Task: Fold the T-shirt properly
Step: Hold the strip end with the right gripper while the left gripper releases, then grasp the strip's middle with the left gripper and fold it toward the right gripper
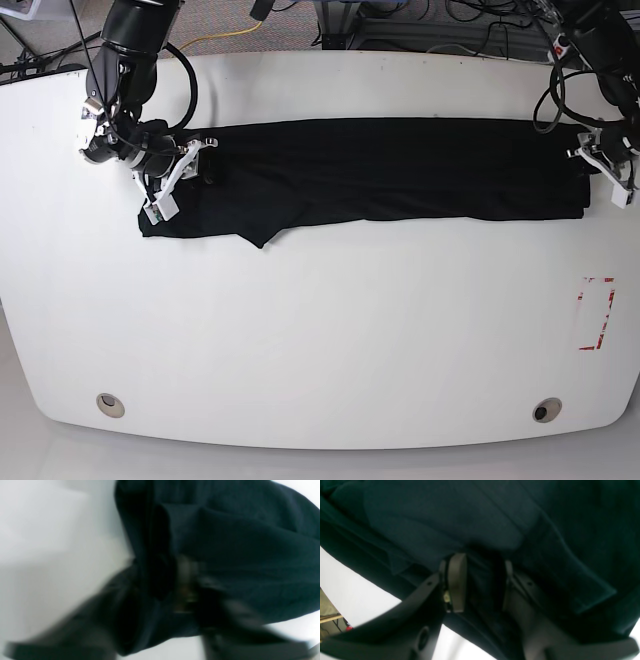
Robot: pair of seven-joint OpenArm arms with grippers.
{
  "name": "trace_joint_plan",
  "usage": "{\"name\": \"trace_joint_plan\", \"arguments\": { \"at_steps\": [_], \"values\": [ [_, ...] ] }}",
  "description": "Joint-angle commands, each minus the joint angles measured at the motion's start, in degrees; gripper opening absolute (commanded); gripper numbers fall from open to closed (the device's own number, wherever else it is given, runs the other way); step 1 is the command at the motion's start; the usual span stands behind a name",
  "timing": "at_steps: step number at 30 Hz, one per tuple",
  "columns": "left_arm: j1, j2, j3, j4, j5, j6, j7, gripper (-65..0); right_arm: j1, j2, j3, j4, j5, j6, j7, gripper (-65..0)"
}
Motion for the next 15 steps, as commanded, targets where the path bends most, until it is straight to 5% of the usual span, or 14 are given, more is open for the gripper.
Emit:
{"name": "trace_joint_plan", "arguments": {
  "at_steps": [1, 6, 15],
  "values": [
    [-0.33, -1.16, -0.20, 0.94, -0.22, -0.06, 0.28, -63.6, 0.50, 0.38, 0.12, 0.66, -1.05, -0.32, -0.93, -46.0],
    [0.64, -0.72, -0.20, 8.15, -0.30, -0.06, 0.72, -62.4, 0.67, 0.29, 0.12, 0.66, -1.05, -0.32, -0.93, -46.0],
    [3.27, 5.70, 2.79, 28.72, 0.05, -0.06, 5.81, -62.2, 0.67, 0.29, 0.12, 0.66, -1.05, -0.32, -0.93, -46.0]
  ]
}}
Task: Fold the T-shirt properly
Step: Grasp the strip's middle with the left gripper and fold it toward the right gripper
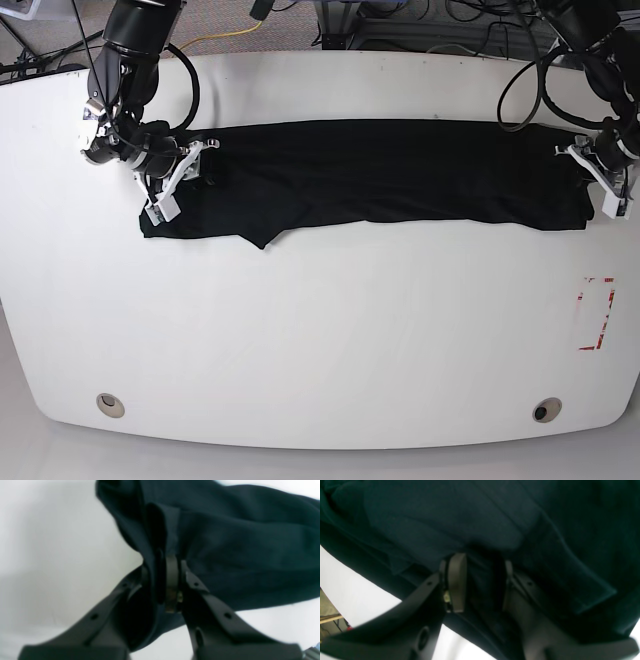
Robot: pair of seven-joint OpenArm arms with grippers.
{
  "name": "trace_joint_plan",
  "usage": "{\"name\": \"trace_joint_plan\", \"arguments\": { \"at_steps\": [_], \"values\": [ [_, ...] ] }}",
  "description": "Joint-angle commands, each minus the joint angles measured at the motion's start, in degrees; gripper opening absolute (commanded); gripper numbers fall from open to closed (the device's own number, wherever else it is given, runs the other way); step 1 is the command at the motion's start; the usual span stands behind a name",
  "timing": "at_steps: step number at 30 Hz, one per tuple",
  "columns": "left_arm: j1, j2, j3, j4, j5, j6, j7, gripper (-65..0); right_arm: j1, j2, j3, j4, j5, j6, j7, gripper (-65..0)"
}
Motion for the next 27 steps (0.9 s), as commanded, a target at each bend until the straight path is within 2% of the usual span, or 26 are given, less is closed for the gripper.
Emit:
{"name": "trace_joint_plan", "arguments": {
  "at_steps": [1, 9, 17, 27],
  "values": [
    [-0.68, 0.02, 2.46, 6.00, -1.26, -0.10, 0.22, -62.2, 0.39, 0.68, 0.12, 0.66, -0.85, -0.29, -0.69, -46.0],
    [0.28, 6.79, 10.81, 17.69, -1.26, -0.10, 4.09, -62.2, 0.39, 0.68, 0.12, 0.57, -0.85, -0.29, -0.69, -46.0],
    [0.11, 11.09, 22.95, 18.31, -1.35, -0.10, 4.27, -62.2, 0.39, 0.68, 0.12, 0.48, -0.85, -0.29, -0.69, -46.0],
    [-0.07, 15.66, 31.12, 18.04, -1.26, -0.10, 3.91, -62.1, 0.39, 0.68, 0.12, 0.39, -0.85, -0.29, -0.60, -46.0]
  ]
}}
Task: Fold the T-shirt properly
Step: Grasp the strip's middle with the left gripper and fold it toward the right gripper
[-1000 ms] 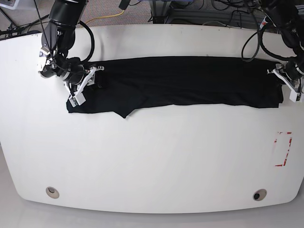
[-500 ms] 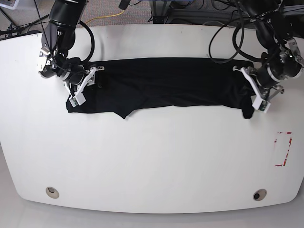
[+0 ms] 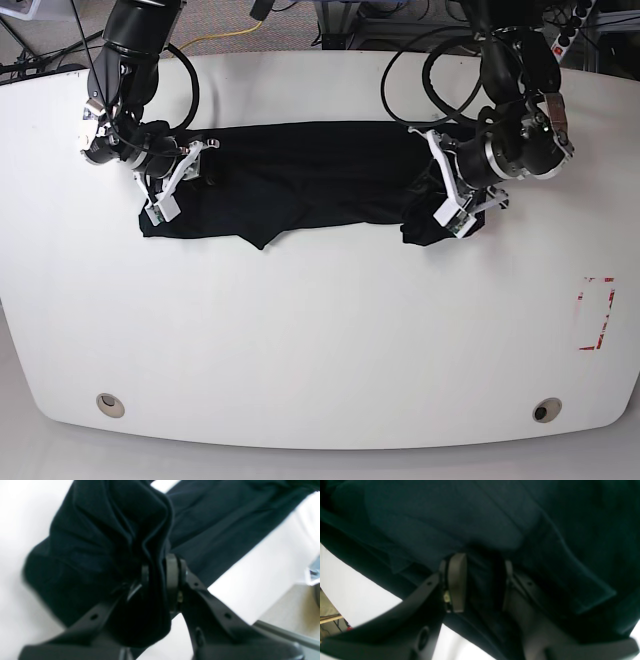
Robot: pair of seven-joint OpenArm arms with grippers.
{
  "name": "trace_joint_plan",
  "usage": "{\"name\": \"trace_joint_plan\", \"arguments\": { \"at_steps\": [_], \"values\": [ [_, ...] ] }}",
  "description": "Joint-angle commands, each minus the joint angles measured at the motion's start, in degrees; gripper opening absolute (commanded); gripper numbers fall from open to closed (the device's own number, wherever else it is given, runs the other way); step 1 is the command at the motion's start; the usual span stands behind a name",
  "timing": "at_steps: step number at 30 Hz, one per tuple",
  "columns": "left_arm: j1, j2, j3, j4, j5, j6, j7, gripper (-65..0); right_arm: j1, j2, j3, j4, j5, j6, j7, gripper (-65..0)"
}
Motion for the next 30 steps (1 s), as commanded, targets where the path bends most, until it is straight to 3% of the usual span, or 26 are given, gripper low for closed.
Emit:
{"name": "trace_joint_plan", "arguments": {
  "at_steps": [1, 7, 16, 21, 26, 30],
  "values": [
    [-0.99, 1.35, 1.03, 0.91, -1.15, -0.03, -2.32, -62.1, 0.39, 0.68, 0.12, 0.46, -0.85, -0.27, -0.65, -46.0],
    [-0.99, 2.32, 1.91, -0.32, -1.15, 3.66, -4.52, -61.1, 0.39, 0.68, 0.12, 0.46, -0.76, -0.27, -0.65, -46.0],
    [-2.13, 2.41, 1.91, -2.35, -1.15, 3.83, -4.60, -43.1, 0.39, 0.68, 0.12, 0.55, -0.76, -0.27, -0.65, -46.0],
    [-3.18, 5.22, 5.07, -2.08, -1.59, 3.83, -4.43, -42.2, 0.39, 0.68, 0.12, 0.46, -0.76, -0.27, -0.65, -46.0],
    [-4.15, 5.92, 12.37, 0.64, -1.68, 9.28, -4.43, -42.2, 0.39, 0.68, 0.12, 0.55, -0.76, -0.27, -0.65, -46.0],
    [-4.41, 5.57, 13.33, 2.67, -1.68, 11.04, -4.43, -42.2, 0.48, 0.68, 0.12, 0.72, -0.76, -0.27, -0.65, -46.0]
  ]
}}
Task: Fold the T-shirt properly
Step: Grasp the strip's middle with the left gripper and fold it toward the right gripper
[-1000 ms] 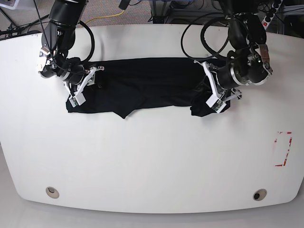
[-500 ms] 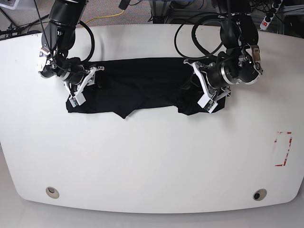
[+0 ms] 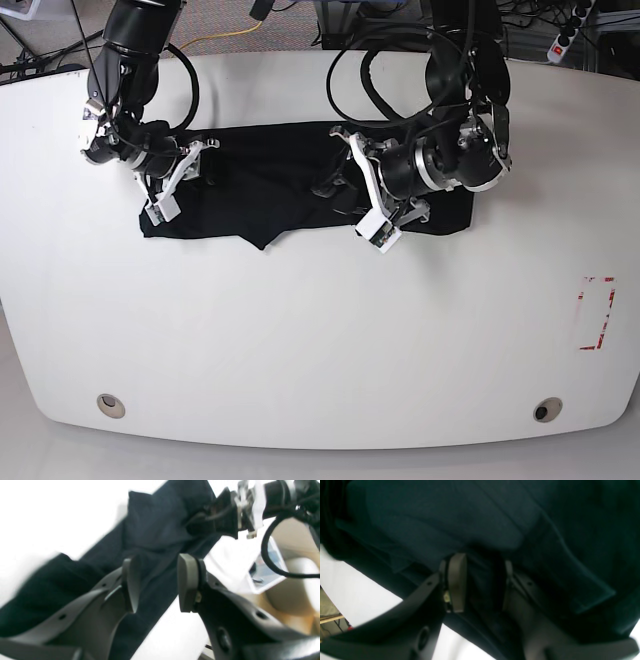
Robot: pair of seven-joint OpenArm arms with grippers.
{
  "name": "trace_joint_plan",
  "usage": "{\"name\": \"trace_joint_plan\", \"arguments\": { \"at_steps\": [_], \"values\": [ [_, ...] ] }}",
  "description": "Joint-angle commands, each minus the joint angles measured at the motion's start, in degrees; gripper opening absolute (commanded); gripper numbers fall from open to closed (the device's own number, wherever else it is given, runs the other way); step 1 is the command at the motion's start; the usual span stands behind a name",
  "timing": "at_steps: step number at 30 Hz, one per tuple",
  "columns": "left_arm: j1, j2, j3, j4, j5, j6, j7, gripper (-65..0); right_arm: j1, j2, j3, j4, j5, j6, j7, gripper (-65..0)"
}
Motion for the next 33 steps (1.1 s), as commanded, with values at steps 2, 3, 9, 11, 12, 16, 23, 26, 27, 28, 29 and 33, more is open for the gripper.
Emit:
{"name": "trace_joint_plan", "arguments": {
  "at_steps": [2, 3, 9, 11, 12, 16, 23, 26, 27, 28, 29, 33],
  "values": [
    [-0.44, -1.56, -1.51, 1.95, -0.48, 0.29, -0.97, -42.2, 0.46, 0.66, 0.29, 0.90, -0.85, -0.29, -0.78, -46.0],
    [-0.70, -3.14, -2.74, 1.68, -0.48, 0.29, -0.97, -42.2, 0.46, 0.66, 0.38, 1.34, -0.85, -0.29, -0.78, -46.0],
    [-0.35, -8.51, -10.66, 1.51, -0.13, 0.29, -1.24, -42.2, 0.46, 0.66, 0.38, 4.33, -0.85, -0.29, -0.96, -45.8],
    [-0.26, -10.18, -12.41, 1.33, -0.13, 0.29, -1.24, -42.2, 0.46, 0.66, 0.38, 4.41, -0.85, -0.29, -0.96, -45.8],
    [-0.26, -10.53, -12.68, 0.89, -0.13, 0.29, -1.24, -42.2, 0.46, 0.66, 0.38, 4.24, -0.85, -0.29, -0.96, -45.8],
    [-0.88, -10.79, -12.68, -2.19, -0.13, 0.29, -1.33, -42.2, 0.46, 0.57, 0.12, 4.24, -0.85, -0.29, -0.96, -45.8],
    [-6.94, -8.86, -6.96, -14.05, -0.13, 0.29, -3.08, -42.1, 0.46, -0.57, 0.12, 4.24, -0.85, -0.29, -0.87, -45.8],
    [-8.17, -8.68, -3.62, -17.48, -0.13, 0.29, -6.69, -42.1, 0.46, -0.66, 0.12, 4.24, -0.85, -0.29, -0.87, -45.8],
    [-8.35, -8.68, -1.95, -18.36, -0.13, 0.29, -8.10, -42.1, 0.46, -0.66, 0.12, 4.24, -0.85, -0.29, -0.87, -45.8],
    [-8.35, -8.68, 0.42, -19.77, -0.13, 0.38, -9.94, -42.1, 0.46, -0.75, 0.03, 4.24, -0.85, -0.29, -0.87, -45.8],
    [-8.44, -8.68, 2.09, -21.00, -0.04, 0.55, -11.00, -42.1, 0.46, -0.75, 0.03, 4.24, -0.85, -0.29, -0.87, -45.8],
    [-10.46, -8.68, 5.78, -26.45, 2.42, 0.64, -13.02, -42.1, 0.37, -0.75, 0.03, 4.24, -0.85, -0.29, -0.96, -45.8]
  ]
}}
